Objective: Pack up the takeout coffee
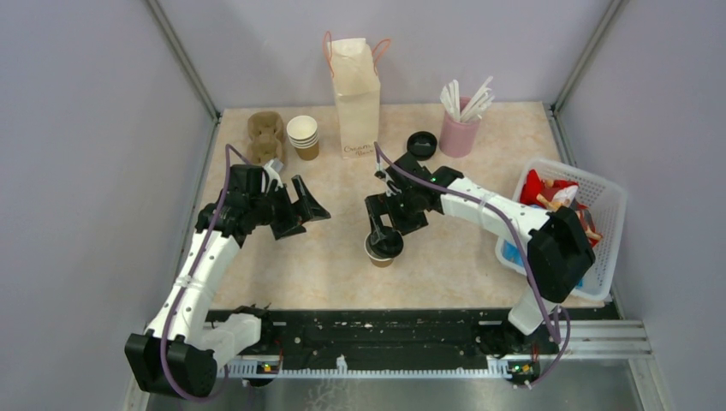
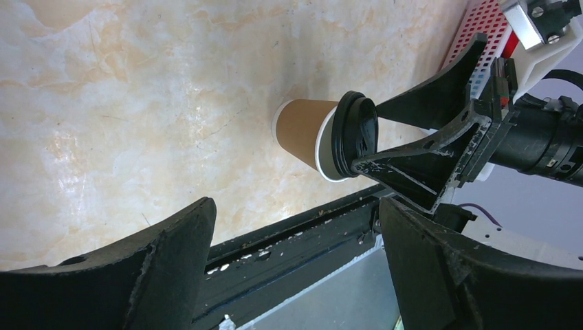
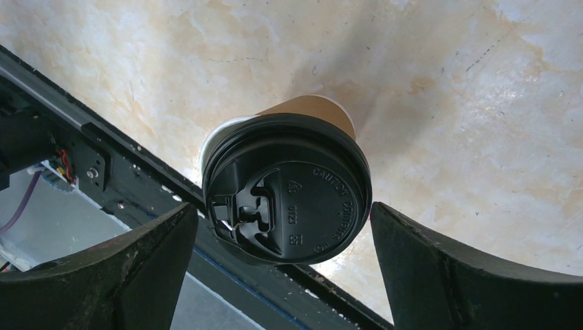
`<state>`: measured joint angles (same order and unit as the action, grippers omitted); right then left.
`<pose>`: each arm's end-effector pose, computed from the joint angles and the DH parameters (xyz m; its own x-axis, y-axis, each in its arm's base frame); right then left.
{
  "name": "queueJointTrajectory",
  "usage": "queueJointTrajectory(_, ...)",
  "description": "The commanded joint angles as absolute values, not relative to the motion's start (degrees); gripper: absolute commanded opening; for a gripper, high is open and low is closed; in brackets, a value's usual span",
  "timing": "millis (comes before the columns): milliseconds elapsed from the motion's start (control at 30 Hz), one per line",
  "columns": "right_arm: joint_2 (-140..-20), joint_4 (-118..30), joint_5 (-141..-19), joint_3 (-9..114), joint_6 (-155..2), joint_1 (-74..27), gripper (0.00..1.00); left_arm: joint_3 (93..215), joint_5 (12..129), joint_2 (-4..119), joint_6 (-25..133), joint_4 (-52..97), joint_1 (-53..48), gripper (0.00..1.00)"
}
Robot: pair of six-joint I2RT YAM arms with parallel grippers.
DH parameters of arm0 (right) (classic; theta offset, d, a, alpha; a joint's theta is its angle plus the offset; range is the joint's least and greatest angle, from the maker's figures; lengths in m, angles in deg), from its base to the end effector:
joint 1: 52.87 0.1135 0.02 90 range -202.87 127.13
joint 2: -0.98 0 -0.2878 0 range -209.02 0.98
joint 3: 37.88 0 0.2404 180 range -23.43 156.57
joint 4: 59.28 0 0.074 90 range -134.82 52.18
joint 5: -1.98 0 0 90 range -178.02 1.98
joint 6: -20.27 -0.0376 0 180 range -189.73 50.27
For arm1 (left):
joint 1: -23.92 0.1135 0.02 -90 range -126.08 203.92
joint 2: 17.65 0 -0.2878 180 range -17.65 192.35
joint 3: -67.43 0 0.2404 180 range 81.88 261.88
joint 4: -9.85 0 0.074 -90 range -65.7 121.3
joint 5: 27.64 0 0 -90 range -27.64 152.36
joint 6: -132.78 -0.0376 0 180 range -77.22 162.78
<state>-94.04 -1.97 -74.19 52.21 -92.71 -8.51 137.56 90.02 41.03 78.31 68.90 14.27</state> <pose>0.2341 0.2415 0.2817 -0.8786 -0.3290 -0.3462 -0.4513 0.8090 0.3766 0.1729 -0.0471 0.3278 -0.8581 -0.3762 -0.3495 -0.0511 0.7398 -0.6708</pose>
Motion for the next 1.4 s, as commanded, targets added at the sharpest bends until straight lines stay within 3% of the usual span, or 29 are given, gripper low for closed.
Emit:
queueJointTrajectory(0, -94.13, -2.47, -74.95, 52.45, -91.57, -8.03, 0.94, 137.21, 91.18, 41.18, 77.29, 66.66, 14.34, 0.94)
queueJointTrajectory(700, -94.85, -0.51, -78.70, 54.93, -90.42, -5.83, 0.78, 136.95, 91.38, 40.78, 77.49, 66.50, 14.32, 0.95)
queueJointTrajectory(1367, -99.49, 9.28, -91.33, 64.67, -87.05, 2.03, 0.80, 137.17, 91.33, 40.77, 77.50, 66.28, 14.30, 0.95)
